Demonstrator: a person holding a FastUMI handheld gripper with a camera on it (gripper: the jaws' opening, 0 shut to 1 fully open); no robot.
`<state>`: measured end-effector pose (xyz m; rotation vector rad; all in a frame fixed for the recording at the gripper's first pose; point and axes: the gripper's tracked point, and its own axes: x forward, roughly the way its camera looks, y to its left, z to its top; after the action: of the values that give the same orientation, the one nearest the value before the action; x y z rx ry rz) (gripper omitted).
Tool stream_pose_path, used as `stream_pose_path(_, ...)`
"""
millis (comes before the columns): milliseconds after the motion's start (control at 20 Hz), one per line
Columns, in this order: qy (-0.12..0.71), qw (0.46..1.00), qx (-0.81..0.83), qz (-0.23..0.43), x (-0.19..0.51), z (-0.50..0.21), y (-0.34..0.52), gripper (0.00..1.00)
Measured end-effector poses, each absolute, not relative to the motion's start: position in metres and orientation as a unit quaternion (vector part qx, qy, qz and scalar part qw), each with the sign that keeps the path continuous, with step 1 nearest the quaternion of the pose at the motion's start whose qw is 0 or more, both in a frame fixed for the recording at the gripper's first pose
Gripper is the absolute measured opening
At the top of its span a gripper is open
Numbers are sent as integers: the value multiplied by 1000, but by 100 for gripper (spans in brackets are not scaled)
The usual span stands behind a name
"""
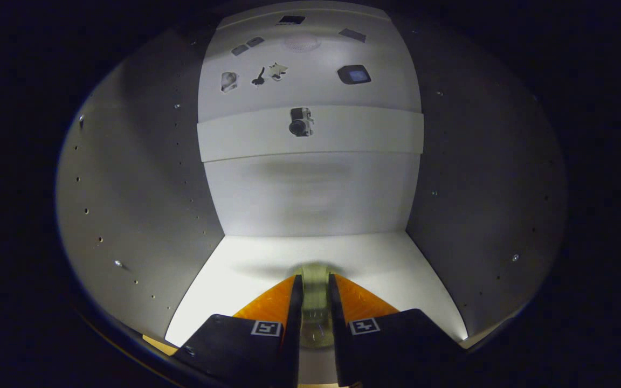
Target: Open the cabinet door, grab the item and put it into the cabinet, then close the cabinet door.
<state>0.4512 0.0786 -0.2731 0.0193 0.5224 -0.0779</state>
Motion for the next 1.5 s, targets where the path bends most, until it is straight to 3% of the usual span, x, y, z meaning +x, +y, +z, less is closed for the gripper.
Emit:
stream_pose_path(100,253,967,7,-37,451,-272,81,33)
stream_pose_path(200,245,969,3,-35,451,-265,84,51)
stream_pose_path(450,194,981,-8,-19,433,-217,105,58)
stream_pose_path(800,122,992,-29,0,347,-128,128,99)
stream_pose_path(1500,74,994,0,84,59,-23,116,97)
